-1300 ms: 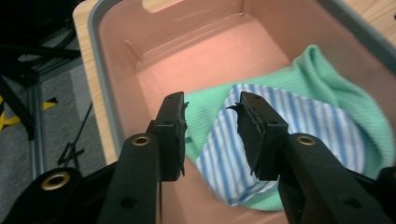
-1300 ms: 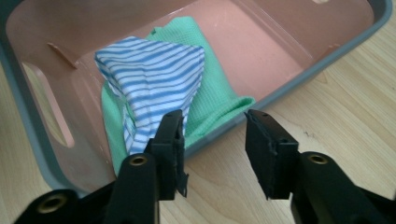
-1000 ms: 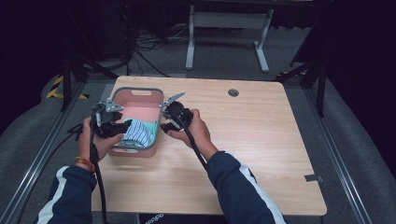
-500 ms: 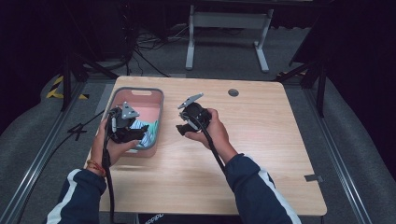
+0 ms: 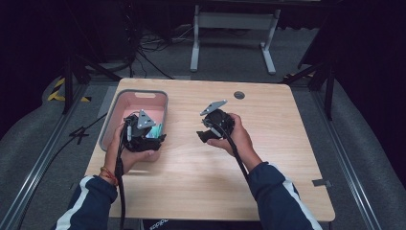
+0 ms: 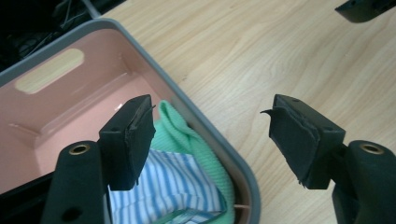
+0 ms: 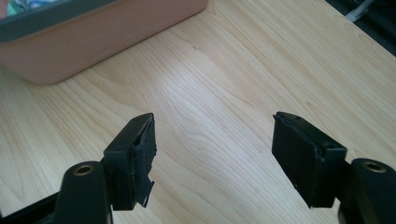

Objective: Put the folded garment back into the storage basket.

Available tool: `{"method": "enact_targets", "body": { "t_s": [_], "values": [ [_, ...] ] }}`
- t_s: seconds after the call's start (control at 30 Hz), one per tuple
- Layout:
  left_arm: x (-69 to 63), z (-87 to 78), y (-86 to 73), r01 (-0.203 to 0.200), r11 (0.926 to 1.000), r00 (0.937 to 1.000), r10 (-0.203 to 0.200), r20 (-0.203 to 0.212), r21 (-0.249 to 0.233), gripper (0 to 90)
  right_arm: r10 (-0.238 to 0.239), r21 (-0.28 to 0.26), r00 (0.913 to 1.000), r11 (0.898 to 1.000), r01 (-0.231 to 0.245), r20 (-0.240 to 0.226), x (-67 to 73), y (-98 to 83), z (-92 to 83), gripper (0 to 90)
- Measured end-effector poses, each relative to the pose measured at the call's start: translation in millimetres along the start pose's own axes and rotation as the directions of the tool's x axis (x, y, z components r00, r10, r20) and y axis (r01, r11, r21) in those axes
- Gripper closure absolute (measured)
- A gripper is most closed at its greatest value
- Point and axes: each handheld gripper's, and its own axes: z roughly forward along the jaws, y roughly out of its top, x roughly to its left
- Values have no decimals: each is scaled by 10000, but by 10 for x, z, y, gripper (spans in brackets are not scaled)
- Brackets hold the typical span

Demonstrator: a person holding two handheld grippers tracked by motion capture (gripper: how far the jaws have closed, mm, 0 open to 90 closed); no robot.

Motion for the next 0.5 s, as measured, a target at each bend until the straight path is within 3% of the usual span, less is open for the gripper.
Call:
{"method": "enact_targets", "body": {
  "t_s": [0.2, 0.5],
  "values": [
    [-131, 84, 4, -527, 9983, 9981, 518, 342, 239, 310, -366, 193, 9991, 9992, 362, 199, -33, -168, -99, 319],
    [-369, 156, -25, -1183, 9923, 9912, 1158, 636, 371, 297, -344, 381, 9987, 9987, 329, 377, -91, -497, -234, 314]
  ]
}}
